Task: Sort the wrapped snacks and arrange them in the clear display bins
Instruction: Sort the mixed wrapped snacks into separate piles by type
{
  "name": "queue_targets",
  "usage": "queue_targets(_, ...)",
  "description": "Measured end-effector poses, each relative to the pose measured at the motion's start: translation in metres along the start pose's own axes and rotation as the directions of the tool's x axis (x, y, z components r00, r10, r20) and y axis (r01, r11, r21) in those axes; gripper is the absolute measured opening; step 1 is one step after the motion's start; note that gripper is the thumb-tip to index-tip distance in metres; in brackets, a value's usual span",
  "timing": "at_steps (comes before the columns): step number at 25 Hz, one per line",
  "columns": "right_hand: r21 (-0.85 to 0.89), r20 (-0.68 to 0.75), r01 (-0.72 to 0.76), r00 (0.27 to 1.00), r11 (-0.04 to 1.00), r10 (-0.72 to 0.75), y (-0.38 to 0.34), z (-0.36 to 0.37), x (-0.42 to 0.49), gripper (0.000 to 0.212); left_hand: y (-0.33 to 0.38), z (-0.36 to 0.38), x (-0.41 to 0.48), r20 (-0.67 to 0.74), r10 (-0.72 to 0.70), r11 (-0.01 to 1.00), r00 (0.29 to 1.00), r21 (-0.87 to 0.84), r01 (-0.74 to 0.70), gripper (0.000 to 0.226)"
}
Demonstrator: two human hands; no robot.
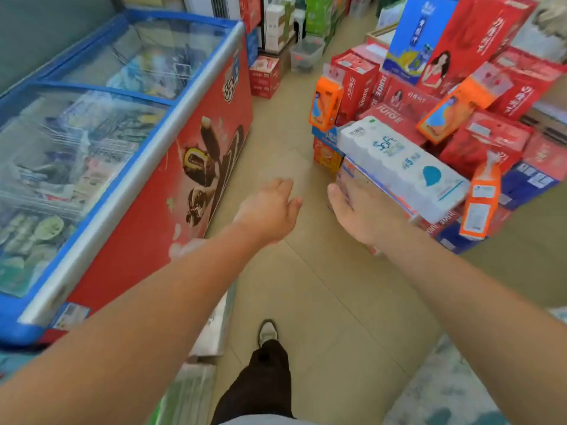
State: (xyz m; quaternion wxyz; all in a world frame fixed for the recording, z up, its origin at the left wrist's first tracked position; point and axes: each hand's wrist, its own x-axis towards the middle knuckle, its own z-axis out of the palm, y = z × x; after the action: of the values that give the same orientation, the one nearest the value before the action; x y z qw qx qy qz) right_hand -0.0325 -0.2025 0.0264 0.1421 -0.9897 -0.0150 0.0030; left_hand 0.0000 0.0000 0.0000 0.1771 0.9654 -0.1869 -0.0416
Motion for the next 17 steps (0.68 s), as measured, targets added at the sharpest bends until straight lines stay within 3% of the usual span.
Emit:
queue_targets(4,0.109,-0.011,-0.026,1.000,0.994,0.028,-0.007,0.031,0.079,0.036,-0.052,0.011,0.062,0.152,-0.127,0.987,0.980,-0.083,0.141,0.060)
queue_targets(6,0.140,0.009,-0.067,0.998,0.988,0.066,-0.003,0.039,0.114,0.038,-0.073,0.013,0.095,0.211,-0.159,0.976,0.964,-0.111,0.186,0.063)
queue_targets(10,0.115,0.151,-0.159,0.978,0.981,0.141,0.022,0.049,0.180,0.060,-0.100,0.017,0.170,0.245,-0.169,0.968,0.955,-0.141,0.207,0.058)
queue_targets(17,0.123,0.200,-0.132,0.974,0.984,0.105,0.083,0.051,0.359,0.052,-0.119,0.024,0.353,0.238,-0.182,0.962,0.954,-0.158,0.222,0.055)
